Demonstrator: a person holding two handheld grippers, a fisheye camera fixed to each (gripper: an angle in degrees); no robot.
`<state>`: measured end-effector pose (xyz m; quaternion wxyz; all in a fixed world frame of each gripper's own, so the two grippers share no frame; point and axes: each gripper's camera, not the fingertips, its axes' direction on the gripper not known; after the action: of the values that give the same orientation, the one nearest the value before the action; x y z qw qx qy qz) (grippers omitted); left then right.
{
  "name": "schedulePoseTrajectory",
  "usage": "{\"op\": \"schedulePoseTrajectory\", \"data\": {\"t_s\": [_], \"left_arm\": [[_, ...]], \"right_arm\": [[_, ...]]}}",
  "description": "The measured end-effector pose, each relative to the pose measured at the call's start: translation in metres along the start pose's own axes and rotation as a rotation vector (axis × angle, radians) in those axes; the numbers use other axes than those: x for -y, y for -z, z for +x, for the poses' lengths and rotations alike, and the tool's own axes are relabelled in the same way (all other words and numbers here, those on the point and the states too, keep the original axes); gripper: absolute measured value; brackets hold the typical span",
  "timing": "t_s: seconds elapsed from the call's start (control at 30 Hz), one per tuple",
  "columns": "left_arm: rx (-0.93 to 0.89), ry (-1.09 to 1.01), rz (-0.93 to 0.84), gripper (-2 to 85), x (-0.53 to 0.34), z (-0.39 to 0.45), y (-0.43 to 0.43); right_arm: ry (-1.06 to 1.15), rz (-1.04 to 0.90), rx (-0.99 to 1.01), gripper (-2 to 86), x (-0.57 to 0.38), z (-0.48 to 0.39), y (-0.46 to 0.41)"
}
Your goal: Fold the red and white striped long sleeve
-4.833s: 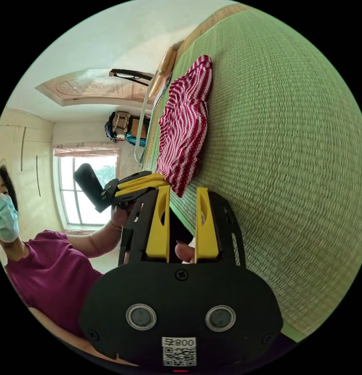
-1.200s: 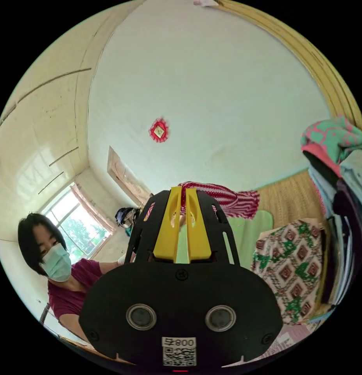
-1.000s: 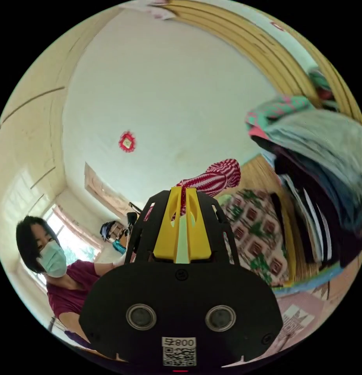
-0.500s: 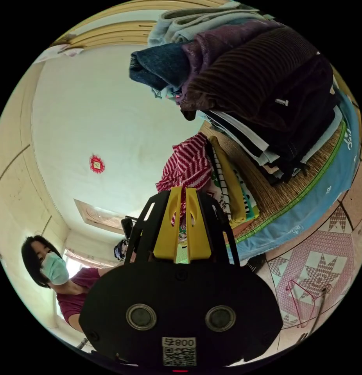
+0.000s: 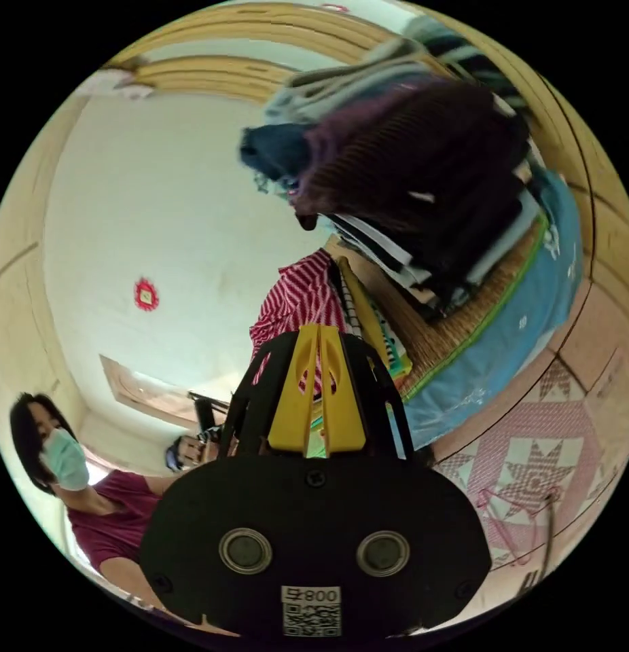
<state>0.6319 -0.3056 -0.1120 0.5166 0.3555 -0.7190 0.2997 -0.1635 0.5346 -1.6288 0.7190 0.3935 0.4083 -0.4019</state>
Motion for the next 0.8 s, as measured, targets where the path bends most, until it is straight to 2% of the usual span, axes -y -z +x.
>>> {"op": "schedulePoseTrajectory", "data": {"t_s": [0.1,0.3,0.8], "left_arm": [[0.026,-0.047,0.021,3.6,0.014,0.006,0.008],[0.074,-0.14,0.018,2.8,0.045,0.015,0.012],[0.038,-0.13,0.091,0.7,0.05,-0.018,0.058]], "right_arm": [[0.137,-0.085,-0.116,0.0,0.046,-0.072,-0.055],[0.217,-0.253,-0.38,0.0,0.133,-0.162,-0.184],[0.346,-0.341,-0.554,0.0,0.259,-0.364,-0.339]]}}
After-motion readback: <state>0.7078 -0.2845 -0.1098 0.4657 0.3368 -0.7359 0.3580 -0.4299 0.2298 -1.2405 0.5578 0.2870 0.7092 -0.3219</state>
